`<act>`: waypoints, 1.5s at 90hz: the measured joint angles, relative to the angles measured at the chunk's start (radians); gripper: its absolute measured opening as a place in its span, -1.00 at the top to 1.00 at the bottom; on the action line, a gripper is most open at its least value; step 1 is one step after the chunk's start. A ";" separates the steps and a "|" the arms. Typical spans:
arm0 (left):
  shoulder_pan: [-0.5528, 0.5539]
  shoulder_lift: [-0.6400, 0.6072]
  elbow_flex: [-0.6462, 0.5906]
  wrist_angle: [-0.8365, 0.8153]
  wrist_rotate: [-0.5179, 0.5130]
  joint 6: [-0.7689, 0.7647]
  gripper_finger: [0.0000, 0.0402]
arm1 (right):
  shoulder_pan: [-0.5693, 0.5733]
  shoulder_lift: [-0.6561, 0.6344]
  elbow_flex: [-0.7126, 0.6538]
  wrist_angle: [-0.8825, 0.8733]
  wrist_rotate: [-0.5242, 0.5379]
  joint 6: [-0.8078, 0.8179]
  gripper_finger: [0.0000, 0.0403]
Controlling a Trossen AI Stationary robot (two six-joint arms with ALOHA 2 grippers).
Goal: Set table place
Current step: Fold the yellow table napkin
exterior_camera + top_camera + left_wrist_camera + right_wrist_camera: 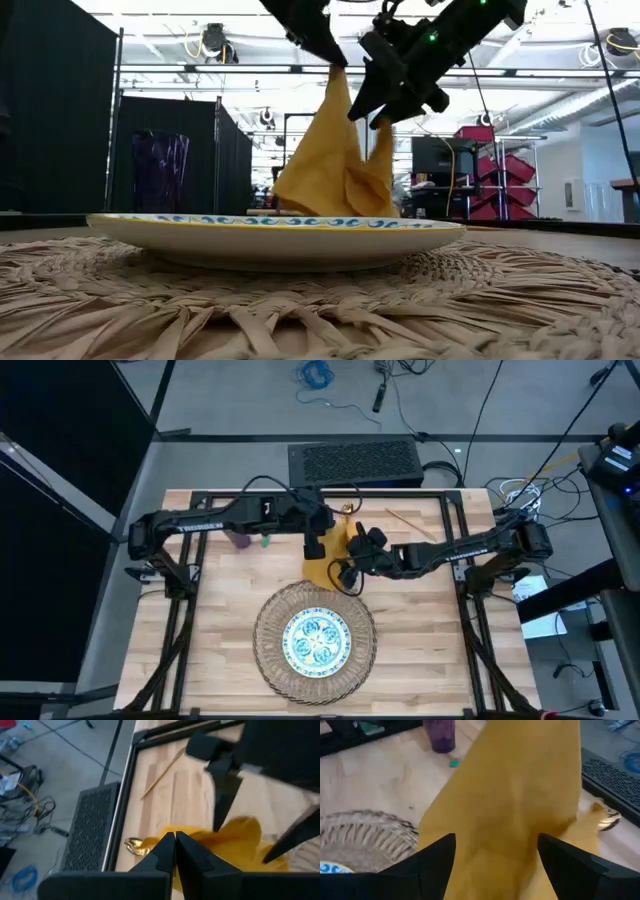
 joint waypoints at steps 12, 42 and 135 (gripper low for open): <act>0.001 -0.007 0.000 -0.014 0.000 0.000 1.00 | -0.013 -0.001 -0.019 -0.001 0.026 0.010 -0.35; 0.003 -0.008 0.000 -0.056 -0.005 0.001 1.00 | -0.024 -0.025 -0.031 -0.301 0.008 0.120 -0.34; 0.027 -0.034 0.000 -0.102 -0.053 0.028 1.00 | -0.071 0.075 -0.143 -0.201 -0.414 0.089 1.00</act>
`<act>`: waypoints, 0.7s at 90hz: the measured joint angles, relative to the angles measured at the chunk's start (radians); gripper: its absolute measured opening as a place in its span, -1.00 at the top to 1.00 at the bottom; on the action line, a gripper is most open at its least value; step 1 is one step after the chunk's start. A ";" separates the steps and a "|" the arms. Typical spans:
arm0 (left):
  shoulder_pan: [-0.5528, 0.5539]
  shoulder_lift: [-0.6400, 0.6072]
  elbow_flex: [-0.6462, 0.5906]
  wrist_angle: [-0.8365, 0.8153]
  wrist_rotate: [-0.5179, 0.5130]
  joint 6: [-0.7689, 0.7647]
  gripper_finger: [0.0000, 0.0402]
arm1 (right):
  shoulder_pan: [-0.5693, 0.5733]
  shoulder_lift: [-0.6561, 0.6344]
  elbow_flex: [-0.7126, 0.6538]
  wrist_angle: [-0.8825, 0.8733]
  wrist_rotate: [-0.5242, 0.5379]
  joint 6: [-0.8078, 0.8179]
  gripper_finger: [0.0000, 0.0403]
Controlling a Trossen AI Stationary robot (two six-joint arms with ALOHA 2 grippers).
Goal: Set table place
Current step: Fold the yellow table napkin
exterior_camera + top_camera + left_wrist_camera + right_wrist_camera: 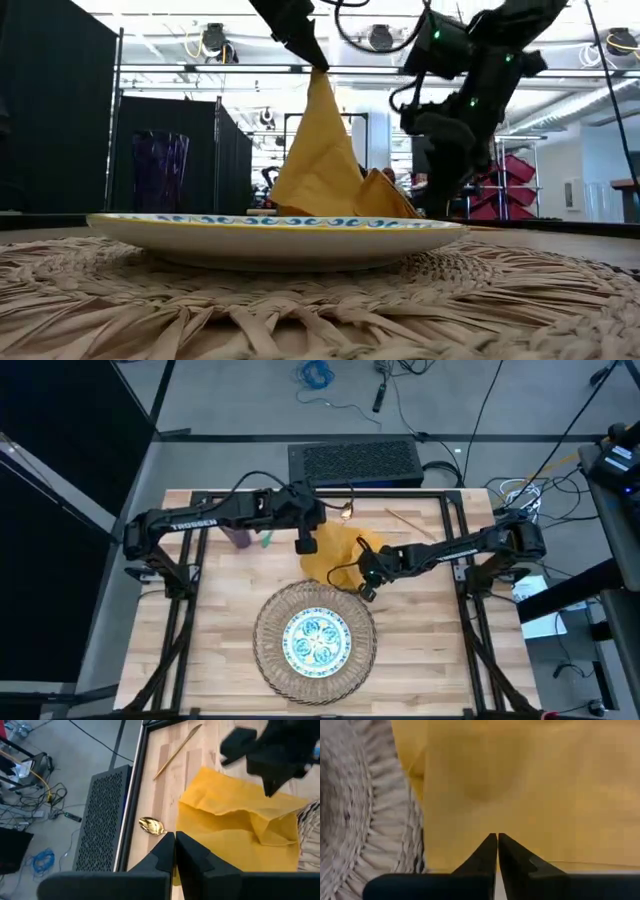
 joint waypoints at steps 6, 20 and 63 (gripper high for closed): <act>0.000 0.000 0.000 -0.004 0.000 0.000 1.00 | 0.000 0.032 0.000 0.017 -0.013 0.000 1.00; 0.001 0.000 0.000 -0.018 0.000 0.000 1.00 | 0.001 0.062 0.000 0.006 -0.052 0.008 1.00; 0.001 0.000 0.000 -0.022 -0.001 0.008 1.00 | 0.080 -0.006 -0.001 -0.307 -0.121 0.083 1.00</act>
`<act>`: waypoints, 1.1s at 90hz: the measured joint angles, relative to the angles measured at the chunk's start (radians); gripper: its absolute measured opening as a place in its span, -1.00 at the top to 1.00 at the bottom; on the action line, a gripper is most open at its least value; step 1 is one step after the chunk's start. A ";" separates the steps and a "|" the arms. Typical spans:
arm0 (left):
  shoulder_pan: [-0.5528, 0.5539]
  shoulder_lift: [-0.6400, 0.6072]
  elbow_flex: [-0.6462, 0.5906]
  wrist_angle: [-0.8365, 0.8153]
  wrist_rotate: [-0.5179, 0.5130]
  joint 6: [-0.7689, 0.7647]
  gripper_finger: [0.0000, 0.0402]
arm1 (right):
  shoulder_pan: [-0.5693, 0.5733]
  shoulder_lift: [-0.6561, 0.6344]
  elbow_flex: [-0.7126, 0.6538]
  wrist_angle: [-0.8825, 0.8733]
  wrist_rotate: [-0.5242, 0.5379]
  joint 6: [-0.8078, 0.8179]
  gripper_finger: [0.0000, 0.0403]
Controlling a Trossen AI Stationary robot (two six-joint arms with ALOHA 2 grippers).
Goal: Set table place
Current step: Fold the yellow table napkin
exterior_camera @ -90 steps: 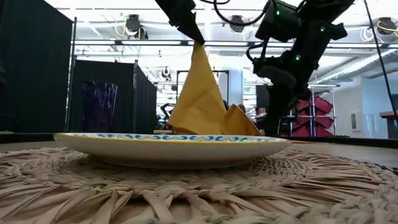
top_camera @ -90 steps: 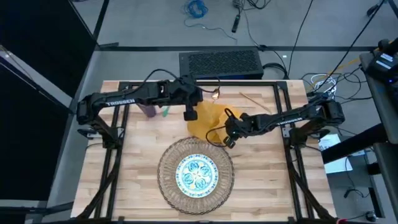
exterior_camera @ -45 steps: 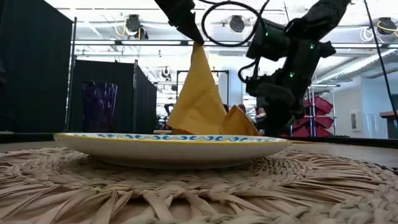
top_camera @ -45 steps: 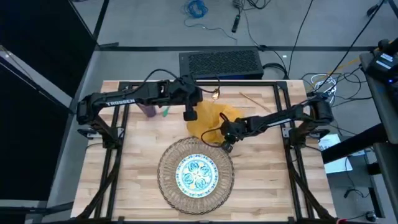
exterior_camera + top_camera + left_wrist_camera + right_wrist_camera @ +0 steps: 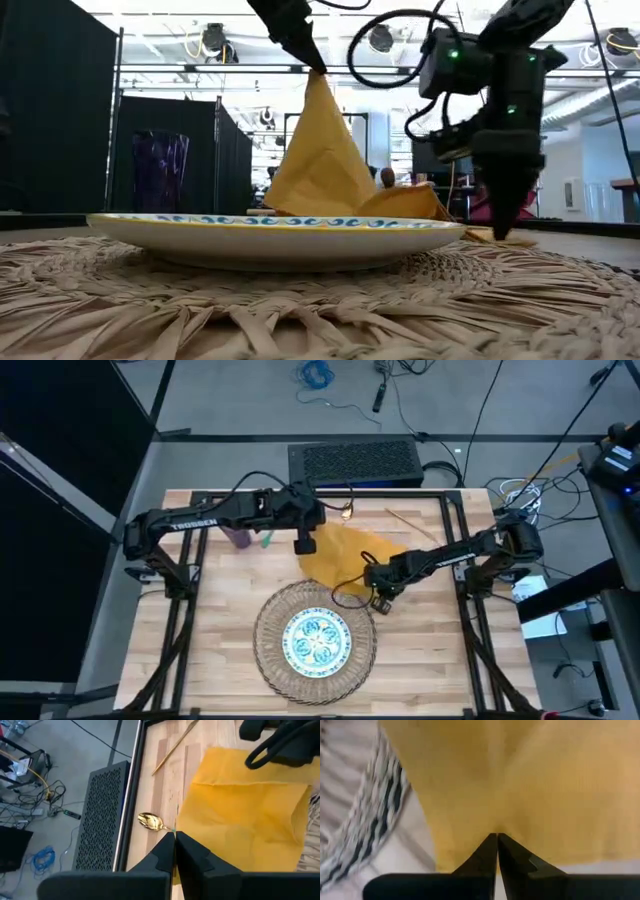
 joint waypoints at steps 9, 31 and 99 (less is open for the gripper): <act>0.000 0.000 0.000 0.000 0.000 0.000 1.00 | 0.019 0.000 0.000 -0.033 -0.001 0.016 1.00; 0.000 0.000 0.000 0.000 -0.001 0.001 1.00 | 0.065 0.000 0.000 -0.053 -0.023 0.033 1.00; 0.014 -0.002 0.000 0.010 -0.090 -0.010 0.89 | 0.013 -0.029 0.220 -0.113 0.251 -0.090 -0.02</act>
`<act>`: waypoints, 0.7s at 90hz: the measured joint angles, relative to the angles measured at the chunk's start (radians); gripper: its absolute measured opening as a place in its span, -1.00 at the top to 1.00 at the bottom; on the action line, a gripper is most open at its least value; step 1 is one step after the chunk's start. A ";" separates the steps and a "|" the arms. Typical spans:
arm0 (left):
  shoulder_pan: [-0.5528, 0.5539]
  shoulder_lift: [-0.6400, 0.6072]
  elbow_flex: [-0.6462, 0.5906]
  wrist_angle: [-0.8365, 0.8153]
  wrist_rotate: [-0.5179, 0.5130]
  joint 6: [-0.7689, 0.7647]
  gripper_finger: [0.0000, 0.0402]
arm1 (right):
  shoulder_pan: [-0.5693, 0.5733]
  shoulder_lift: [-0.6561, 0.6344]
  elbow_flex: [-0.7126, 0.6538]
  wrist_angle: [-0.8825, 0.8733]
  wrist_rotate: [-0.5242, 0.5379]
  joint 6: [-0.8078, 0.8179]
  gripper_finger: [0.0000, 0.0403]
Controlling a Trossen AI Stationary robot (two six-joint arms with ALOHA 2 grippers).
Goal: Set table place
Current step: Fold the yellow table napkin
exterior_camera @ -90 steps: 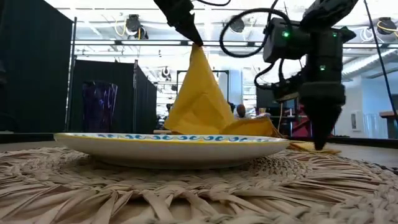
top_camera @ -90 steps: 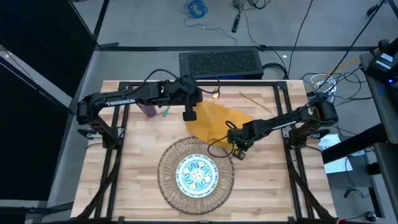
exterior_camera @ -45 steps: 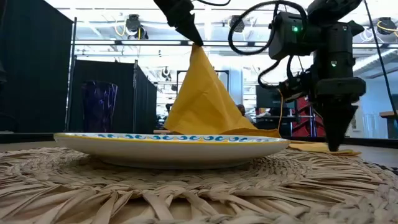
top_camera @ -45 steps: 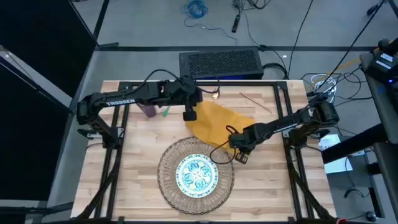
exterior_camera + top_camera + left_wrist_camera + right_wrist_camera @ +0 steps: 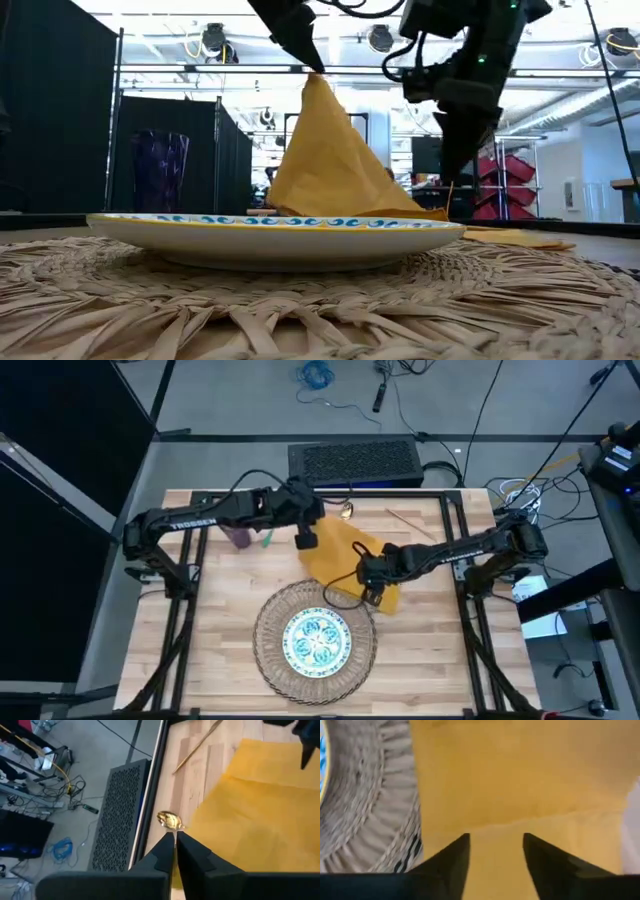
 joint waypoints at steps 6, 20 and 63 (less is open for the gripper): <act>0.004 -0.001 0.000 -0.025 0.000 0.000 0.79 | -0.011 0.000 0.000 0.002 0.000 -0.010 -0.15; 0.006 -0.001 0.000 -0.035 -0.081 0.000 0.55 | -0.038 0.000 0.000 0.034 -0.001 -0.037 -0.33; -0.103 -0.007 -0.031 -0.195 0.018 -0.249 0.46 | -0.269 0.005 0.000 0.234 -0.045 -0.099 -0.30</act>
